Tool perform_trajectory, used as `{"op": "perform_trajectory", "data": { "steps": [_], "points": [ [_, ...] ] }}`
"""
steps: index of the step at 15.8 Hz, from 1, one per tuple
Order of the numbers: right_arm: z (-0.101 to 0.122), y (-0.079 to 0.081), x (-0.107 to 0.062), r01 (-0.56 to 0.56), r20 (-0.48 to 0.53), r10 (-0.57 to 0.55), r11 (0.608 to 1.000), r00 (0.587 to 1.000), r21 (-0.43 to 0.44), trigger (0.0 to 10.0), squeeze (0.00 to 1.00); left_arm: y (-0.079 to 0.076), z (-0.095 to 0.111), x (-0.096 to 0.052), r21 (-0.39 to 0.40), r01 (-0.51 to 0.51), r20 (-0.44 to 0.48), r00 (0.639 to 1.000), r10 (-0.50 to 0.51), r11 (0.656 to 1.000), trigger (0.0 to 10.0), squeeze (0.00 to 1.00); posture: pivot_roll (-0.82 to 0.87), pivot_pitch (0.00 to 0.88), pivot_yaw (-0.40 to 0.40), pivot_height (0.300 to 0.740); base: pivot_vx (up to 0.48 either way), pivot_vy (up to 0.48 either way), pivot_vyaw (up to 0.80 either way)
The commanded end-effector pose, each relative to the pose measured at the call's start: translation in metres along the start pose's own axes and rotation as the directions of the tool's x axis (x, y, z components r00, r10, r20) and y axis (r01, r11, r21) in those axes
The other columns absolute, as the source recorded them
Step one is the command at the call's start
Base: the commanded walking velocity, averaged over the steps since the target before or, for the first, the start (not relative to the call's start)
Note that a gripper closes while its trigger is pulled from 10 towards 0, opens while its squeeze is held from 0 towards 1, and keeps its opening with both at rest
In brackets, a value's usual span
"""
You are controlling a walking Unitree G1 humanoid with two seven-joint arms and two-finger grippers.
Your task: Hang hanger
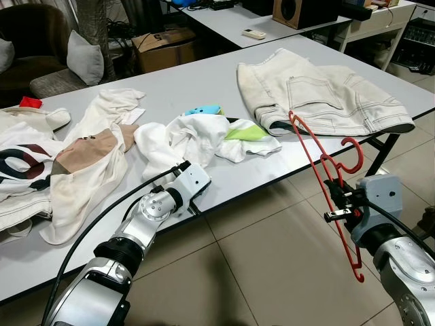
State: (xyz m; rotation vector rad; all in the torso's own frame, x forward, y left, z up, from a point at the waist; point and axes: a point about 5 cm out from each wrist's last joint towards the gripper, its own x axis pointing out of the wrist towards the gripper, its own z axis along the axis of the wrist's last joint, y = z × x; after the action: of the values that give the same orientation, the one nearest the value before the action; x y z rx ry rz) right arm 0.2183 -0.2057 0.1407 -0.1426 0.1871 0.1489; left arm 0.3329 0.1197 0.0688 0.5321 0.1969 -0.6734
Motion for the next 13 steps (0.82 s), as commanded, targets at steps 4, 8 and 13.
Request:
{"op": "perform_trajectory", "data": {
  "steps": [4,8,13],
  "points": [
    [0.007,0.0,-0.002,0.001,0.038,-0.002,1.0,0.999,0.011,10.0,0.0,0.017,0.013,-0.001,-0.117,-0.031,0.076,0.996,0.04,0.993,0.0,0.0,-0.27,0.0,0.101,0.74,0.0,0.0,0.0],
    [0.021,0.006,-0.004,-0.099,0.133,0.097,0.995,0.986,0.005,10.0,0.0,0.082,0.075,-0.011,-0.394,-0.033,0.335,0.925,0.177,0.919,0.0,0.0,-0.26,0.0,0.119,0.74,0.0,0.0,0.0],
    [0.05,0.006,-0.005,-0.166,0.307,0.142,0.985,0.941,0.053,10.0,0.0,0.163,0.175,-0.047,-0.358,-0.013,0.591,0.771,0.237,0.934,0.0,0.0,-0.24,0.0,0.145,0.74,0.0,0.0,0.0]
  ]
}}
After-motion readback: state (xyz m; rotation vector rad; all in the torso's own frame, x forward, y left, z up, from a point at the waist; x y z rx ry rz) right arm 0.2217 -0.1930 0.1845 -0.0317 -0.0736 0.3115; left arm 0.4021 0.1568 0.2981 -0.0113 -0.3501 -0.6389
